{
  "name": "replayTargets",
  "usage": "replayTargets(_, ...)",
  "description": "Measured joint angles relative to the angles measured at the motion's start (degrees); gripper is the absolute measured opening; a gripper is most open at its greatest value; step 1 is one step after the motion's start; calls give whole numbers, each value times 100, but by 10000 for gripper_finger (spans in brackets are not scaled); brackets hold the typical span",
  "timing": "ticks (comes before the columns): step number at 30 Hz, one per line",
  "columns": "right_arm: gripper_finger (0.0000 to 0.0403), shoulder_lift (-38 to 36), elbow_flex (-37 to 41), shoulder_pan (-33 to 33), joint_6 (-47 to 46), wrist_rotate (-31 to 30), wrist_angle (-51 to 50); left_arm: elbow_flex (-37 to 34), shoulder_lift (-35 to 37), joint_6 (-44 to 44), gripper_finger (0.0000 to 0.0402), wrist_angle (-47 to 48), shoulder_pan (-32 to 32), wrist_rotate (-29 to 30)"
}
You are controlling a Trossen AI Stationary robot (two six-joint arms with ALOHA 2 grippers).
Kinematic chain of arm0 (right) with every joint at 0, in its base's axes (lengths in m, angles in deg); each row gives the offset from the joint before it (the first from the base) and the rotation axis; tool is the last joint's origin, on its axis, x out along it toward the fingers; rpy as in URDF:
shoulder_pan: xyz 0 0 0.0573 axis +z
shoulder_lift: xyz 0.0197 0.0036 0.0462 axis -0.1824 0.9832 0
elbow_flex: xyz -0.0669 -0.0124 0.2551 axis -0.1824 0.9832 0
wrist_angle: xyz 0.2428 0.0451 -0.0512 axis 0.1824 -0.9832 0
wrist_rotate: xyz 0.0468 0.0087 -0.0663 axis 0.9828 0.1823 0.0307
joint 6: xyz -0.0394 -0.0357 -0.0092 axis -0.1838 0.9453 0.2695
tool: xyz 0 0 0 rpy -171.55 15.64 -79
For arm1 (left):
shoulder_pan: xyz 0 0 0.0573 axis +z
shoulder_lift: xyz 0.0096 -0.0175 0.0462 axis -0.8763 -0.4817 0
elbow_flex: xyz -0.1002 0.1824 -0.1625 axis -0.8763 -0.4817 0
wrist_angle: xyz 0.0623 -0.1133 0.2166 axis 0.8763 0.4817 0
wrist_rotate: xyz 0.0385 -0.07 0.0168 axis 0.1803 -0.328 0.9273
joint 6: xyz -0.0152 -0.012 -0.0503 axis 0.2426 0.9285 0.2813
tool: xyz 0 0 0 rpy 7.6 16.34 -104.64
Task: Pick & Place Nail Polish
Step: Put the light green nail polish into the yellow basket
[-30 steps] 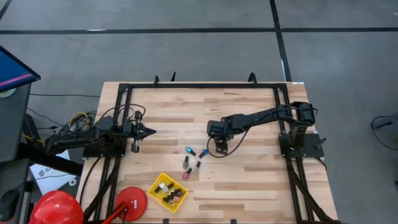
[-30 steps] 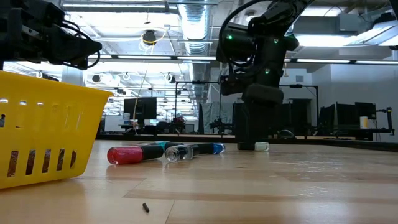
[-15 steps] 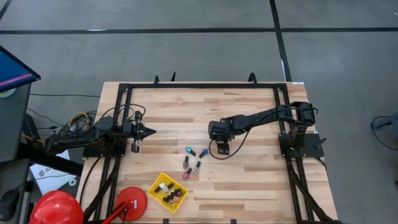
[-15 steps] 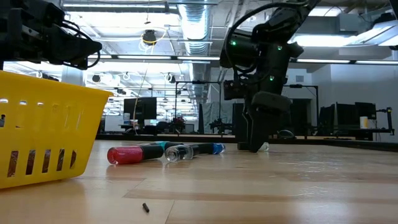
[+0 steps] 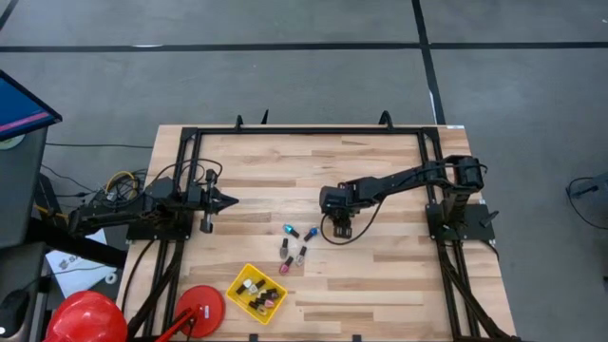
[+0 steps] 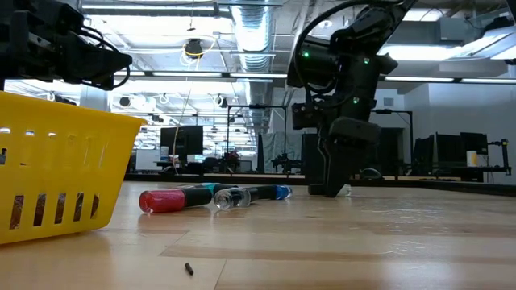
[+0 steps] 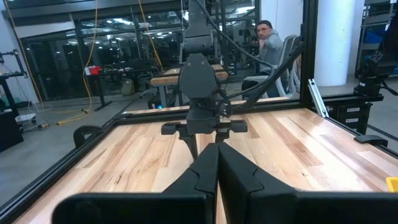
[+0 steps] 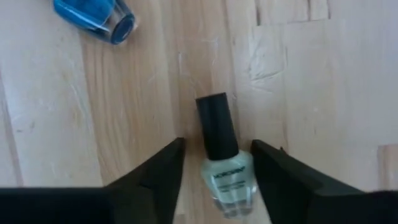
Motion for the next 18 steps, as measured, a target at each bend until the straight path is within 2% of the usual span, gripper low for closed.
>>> replayTargets(3,123,4,0,0,-19,4,-22,0,0,0,1,0,-1,0)
replayTargets(6,97,4,7,4,-20,-35,-37,0,0,0,1,0,0,0)
replayTargets(18,104,-12,24,165,-44,-123,155,0,0,0,1,0,1,0)
